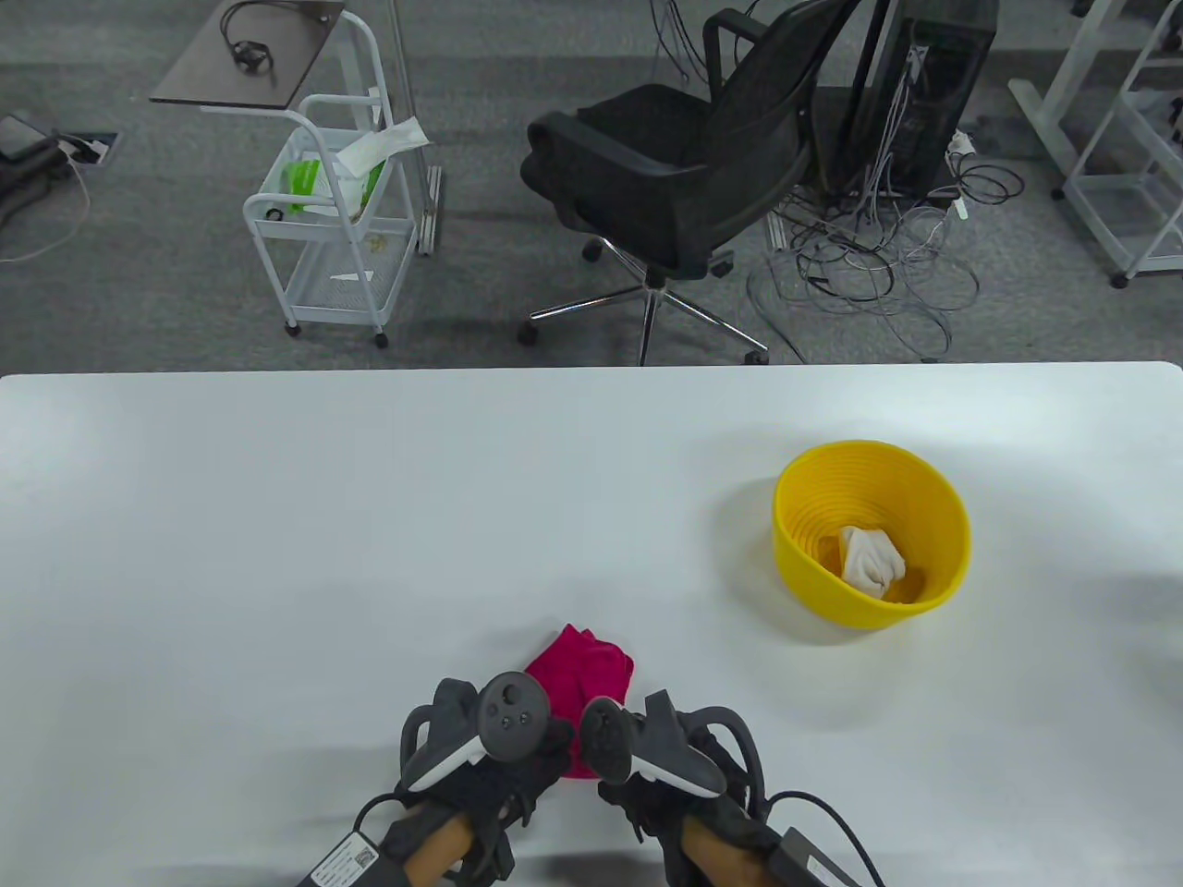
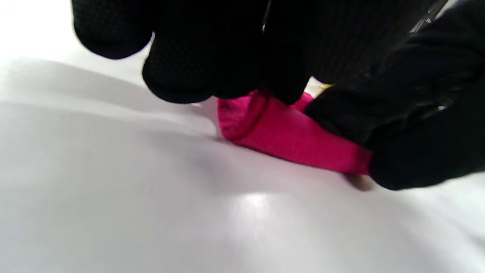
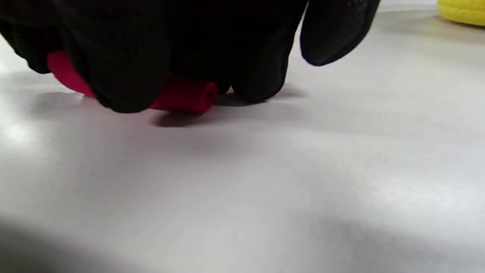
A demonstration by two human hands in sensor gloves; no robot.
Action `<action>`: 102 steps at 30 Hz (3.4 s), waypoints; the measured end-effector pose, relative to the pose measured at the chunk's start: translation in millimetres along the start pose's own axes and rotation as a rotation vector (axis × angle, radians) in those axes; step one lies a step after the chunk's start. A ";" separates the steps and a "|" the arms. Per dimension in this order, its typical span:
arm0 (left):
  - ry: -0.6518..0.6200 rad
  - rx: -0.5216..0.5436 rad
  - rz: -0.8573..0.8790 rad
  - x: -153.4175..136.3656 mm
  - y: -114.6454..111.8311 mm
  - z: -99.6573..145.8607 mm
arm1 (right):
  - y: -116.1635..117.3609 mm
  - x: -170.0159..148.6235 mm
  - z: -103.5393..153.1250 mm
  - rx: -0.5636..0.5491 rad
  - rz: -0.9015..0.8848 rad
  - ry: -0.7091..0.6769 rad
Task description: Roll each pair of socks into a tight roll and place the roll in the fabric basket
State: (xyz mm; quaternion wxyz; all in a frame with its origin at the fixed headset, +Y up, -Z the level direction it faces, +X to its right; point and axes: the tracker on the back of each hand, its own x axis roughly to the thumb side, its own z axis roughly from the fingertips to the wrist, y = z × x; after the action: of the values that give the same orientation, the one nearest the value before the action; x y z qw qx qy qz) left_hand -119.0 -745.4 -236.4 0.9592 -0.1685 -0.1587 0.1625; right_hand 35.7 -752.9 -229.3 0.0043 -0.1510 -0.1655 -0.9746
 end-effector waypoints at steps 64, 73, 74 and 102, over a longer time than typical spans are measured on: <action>0.037 0.023 -0.078 -2.2 -10.5 -11.0 | -3.6 -3.5 -7.1 -0.036 -0.092 0.074; 0.056 0.011 -0.031 -4.4 -11.0 -12.0 | -30.3 1.8 20.3 -0.142 -0.117 -0.069; 0.058 0.009 -0.028 -4.5 -10.9 -12.0 | -27.2 4.3 18.5 -0.134 -0.091 -0.062; 0.081 0.027 -0.018 -6.0 -4.4 -5.4 | 0.2 -2.0 -6.2 -0.050 -0.064 0.098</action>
State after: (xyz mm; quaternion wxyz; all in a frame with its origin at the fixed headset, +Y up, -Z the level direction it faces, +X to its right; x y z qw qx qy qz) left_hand -121.3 -752.9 -241.1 0.9685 -0.1607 -0.1188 0.1488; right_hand 35.7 -755.2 -235.5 -0.0226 -0.0980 -0.1455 -0.9842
